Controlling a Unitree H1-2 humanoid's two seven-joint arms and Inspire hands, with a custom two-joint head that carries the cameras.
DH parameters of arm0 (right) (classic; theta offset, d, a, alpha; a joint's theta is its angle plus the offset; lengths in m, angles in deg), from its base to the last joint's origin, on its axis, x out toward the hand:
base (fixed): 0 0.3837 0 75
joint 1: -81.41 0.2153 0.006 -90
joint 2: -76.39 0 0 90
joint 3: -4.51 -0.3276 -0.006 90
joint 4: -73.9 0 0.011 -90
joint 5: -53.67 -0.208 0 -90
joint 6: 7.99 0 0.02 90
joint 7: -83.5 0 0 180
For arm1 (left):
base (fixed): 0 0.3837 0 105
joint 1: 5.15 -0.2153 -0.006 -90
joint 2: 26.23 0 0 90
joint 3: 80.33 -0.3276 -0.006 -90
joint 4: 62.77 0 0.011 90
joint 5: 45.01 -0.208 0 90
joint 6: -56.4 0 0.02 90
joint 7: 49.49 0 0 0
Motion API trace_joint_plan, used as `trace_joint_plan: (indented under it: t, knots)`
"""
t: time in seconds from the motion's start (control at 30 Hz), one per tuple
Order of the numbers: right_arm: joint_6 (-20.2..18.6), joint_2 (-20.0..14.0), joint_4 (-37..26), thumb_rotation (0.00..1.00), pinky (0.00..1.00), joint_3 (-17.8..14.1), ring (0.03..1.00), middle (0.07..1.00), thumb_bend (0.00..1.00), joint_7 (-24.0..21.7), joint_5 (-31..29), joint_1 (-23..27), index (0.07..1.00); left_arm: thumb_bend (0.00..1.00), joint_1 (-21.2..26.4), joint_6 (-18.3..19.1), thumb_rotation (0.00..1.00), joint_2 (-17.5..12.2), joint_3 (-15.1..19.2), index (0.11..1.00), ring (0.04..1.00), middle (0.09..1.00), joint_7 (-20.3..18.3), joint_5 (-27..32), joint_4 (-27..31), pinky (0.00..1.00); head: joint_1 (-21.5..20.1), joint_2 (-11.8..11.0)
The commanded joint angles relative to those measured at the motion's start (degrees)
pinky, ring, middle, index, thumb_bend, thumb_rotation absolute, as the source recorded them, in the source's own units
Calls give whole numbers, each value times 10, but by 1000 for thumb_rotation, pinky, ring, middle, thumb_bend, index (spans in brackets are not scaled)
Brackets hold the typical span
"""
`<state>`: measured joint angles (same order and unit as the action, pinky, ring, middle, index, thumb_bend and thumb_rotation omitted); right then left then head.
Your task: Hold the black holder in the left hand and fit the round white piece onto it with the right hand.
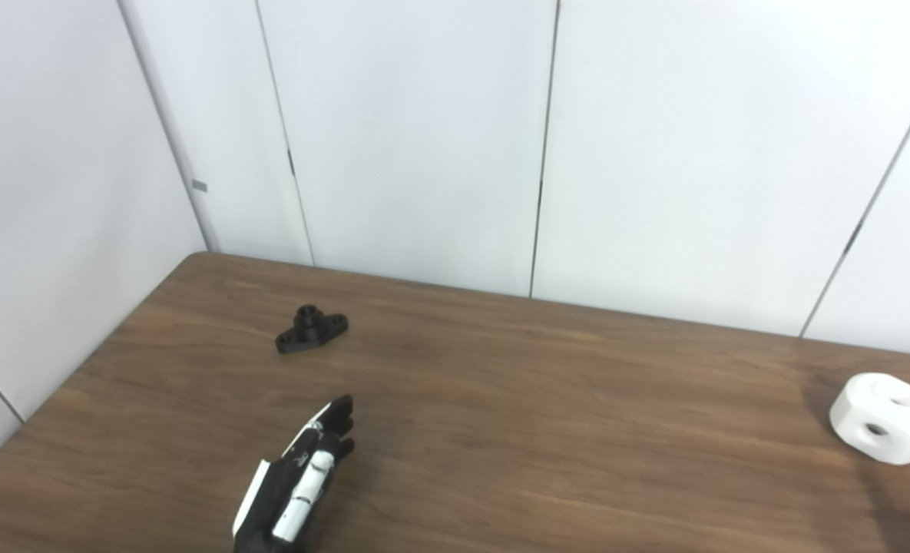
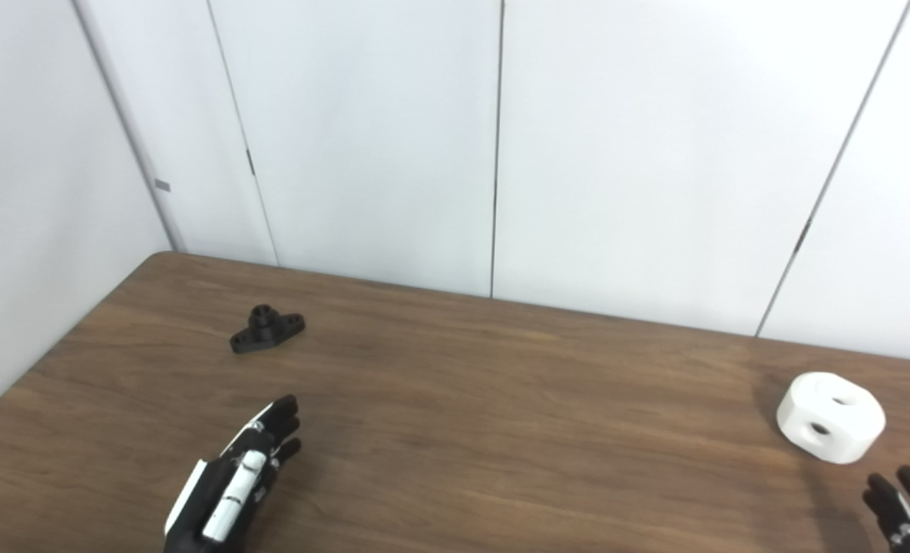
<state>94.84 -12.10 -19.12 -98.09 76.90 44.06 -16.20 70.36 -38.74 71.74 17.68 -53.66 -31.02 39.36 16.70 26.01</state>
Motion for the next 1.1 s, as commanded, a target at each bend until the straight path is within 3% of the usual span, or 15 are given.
trace_joint_plan:
  t: [0.0, 0.17, 0.27, 0.33, 0.43, 0.47, 0.57, 0.7, 0.8, 0.9, 1.0, 1.07]
  knots:
    - [18, 8, 46, 988, 1000, 3, 929, 934, 650, -1, -2, -19, 977, 560, 7, -19, 691, 21, -7, 899, 955, 944, 5, -9, -3, 934, 0, 0]
    - [14, 5, 44, 997, 1000, 3, 933, 933, 638, -2, -3, -20, 979, 538, 2, -19, 718, 23, -12, 928, 961, 956, 20, -41, 3, 950, 4, 2]
    - [12, 5, 41, 1000, 1000, 4, 931, 934, 639, -2, 0, -23, 983, 532, 1, -34, 619, 18, -11, 925, 959, 950, 43, -97, 3, 934, 1, 1]
    - [10, 7, 38, 1000, 1000, 5, 934, 930, 631, -2, -4, -25, 980, 541, -1, -27, 530, 9, -10, 910, 931, 934, 59, -145, 16, 872, -3, 1]
    - [8, 10, 39, 1000, 1000, 6, 938, 930, 599, -3, -7, -25, 978, 575, 6, 4, 483, -19, -4, 911, 903, 925, 62, -197, 52, 839, -5, 1]
    - [6, 11, 38, 999, 1000, 7, 944, 925, 625, -1, -4, -26, 971, 608, 15, 17, 401, -32, 1, 908, 888, 917, 59, -204, 64, 824, -6, 1]
    - [0, 15, 31, 991, 1000, 8, 943, 921, 649, 5, 3, -29, 965, 635, 53, 56, 313, -65, 20, 901, 889, 924, 54, -223, 89, 809, -12, 0]
    - [-4, 19, 26, 991, 1000, 9, 949, 917, 659, 6, 2, -31, 962, 698, 97, 123, 252, -97, 36, 894, 912, 932, 50, -254, 112, 852, -16, -1]
    - [0, 22, 28, 992, 993, 10, 940, 908, 655, 8, 9, -31, 959, 755, 137, 159, 267, -141, 42, 893, 936, 948, 48, -302, 108, 895, -23, 0]
    - [0, 25, 20, 994, 975, 12, 931, 906, 628, 9, 16, -34, 959, 798, 164, 188, 304, -179, 38, 880, 922, 935, 42, -365, 100, 854, -26, 2]
    - [-2, 29, 12, 1000, 948, 13, 913, 892, 590, 12, 27, -37, 949, 812, 182, 203, 335, -206, 33, 868, 896, 919, 37, -410, 88, 804, -29, 4]
    - [0, 29, 13, 998, 945, 13, 906, 887, 567, 10, 26, -37, 945, 828, 197, 213, 340, -218, 31, 868, 906, 915, 38, -427, 76, 825, -30, 5]
